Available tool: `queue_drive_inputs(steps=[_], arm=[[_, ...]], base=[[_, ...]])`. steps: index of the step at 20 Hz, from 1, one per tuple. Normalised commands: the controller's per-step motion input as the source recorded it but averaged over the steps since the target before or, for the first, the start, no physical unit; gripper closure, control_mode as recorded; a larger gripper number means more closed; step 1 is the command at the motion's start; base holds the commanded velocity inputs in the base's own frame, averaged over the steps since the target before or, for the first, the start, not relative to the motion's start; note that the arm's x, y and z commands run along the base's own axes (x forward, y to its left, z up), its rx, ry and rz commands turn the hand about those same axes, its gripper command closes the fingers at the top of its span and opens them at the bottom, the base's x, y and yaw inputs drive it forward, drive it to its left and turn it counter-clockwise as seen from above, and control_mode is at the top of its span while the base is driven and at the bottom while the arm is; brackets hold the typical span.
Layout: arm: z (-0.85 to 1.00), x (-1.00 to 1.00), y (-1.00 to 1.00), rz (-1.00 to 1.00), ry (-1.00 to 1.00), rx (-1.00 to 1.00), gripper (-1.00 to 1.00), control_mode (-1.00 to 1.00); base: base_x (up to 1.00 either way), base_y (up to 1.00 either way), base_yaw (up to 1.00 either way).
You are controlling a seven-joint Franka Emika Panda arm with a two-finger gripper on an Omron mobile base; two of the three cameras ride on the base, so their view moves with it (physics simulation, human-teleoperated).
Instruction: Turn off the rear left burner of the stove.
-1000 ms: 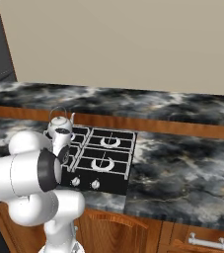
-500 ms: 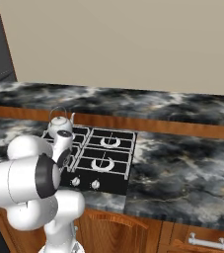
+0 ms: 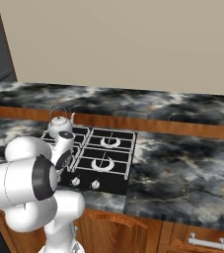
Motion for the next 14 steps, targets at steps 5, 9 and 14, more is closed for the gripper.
queue_drive_inputs(steps=[5, 9, 14], arm=[[0.0, 0.0, 0.0, -0.46, 0.07, 0.1, 1.0, -1.0], [0.0, 0.0, 0.0, -0.48, 0.1, 0.08, 1.0, -1.0], [0.0, 0.0, 0.07, -0.48, 0.08, 0.05, 1.0, -1.0]], base=[[0.0, 0.0, 0.0], [0.0, 0.0, 0.0], [0.0, 0.0, 0.0]])
